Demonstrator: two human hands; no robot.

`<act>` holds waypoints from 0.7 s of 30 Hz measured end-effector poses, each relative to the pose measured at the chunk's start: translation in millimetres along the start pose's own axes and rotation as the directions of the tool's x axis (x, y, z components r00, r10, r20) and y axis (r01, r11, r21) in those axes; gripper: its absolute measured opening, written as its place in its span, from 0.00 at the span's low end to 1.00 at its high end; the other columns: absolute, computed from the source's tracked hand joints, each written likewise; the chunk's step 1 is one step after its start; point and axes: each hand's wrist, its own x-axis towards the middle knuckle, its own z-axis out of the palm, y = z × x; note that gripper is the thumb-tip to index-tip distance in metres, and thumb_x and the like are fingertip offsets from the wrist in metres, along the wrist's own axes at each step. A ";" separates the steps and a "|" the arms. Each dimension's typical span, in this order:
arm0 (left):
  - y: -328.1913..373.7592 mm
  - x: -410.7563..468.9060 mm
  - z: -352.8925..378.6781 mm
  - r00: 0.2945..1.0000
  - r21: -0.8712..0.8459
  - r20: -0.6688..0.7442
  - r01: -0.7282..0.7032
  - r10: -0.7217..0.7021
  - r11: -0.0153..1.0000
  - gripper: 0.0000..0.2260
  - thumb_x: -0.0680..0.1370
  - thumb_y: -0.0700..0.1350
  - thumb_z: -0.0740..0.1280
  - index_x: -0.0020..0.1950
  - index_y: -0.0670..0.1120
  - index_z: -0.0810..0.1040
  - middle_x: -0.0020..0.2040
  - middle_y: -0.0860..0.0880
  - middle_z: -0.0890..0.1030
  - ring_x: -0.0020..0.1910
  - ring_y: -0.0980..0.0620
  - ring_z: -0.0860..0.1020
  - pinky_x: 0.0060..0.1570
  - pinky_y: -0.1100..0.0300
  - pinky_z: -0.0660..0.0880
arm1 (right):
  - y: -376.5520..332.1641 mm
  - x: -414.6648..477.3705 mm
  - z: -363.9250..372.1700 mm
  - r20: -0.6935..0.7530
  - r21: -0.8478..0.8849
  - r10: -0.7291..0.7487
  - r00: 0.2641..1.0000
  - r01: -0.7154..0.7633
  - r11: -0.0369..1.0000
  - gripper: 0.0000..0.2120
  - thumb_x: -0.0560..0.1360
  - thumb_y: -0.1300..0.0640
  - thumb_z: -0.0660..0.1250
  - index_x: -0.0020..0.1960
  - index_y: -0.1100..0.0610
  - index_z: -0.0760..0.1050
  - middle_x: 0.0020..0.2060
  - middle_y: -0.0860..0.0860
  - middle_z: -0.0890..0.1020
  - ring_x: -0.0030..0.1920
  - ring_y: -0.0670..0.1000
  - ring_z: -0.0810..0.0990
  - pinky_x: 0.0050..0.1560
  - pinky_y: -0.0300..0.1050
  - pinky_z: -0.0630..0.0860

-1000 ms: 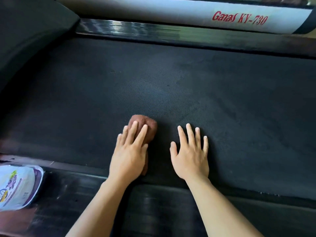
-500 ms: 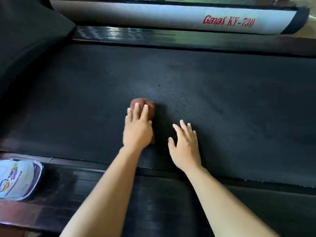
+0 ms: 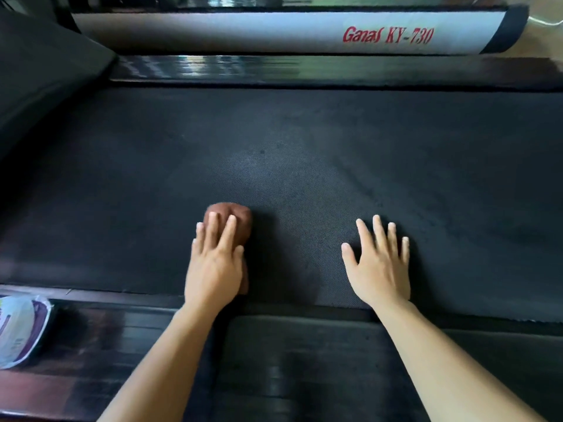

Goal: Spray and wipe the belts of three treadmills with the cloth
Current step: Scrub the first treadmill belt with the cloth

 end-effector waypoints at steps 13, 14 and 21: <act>135.9 17.2 56.7 0.982 0.007 0.029 -0.188 0.188 0.982 0.27 0.81 0.49 0.58 0.79 0.46 0.60 0.81 0.40 0.56 0.79 0.34 0.52 0.76 0.43 0.56 | 1.7 1.8 3.9 -0.019 0.023 0.021 1.000 -0.021 1.000 0.26 0.81 0.48 0.58 0.77 0.50 0.62 0.78 0.54 0.61 0.78 0.59 0.56 0.76 0.63 0.51; 141.8 6.6 57.2 0.976 -0.021 0.046 -0.212 0.213 0.977 0.27 0.82 0.49 0.59 0.80 0.48 0.59 0.81 0.42 0.55 0.79 0.35 0.52 0.76 0.44 0.55 | 1.7 2.2 3.4 -0.013 0.027 0.024 1.000 -0.023 0.999 0.26 0.81 0.48 0.58 0.77 0.50 0.62 0.78 0.54 0.60 0.78 0.59 0.56 0.76 0.62 0.50; 73.0 -20.0 30.8 0.984 0.018 0.056 -0.170 0.169 0.985 0.27 0.81 0.48 0.60 0.80 0.51 0.61 0.81 0.45 0.57 0.79 0.35 0.55 0.75 0.43 0.58 | 0.8 1.2 3.6 -0.047 0.032 0.020 0.999 -0.019 0.999 0.25 0.81 0.46 0.52 0.77 0.49 0.63 0.78 0.53 0.62 0.78 0.59 0.58 0.76 0.62 0.52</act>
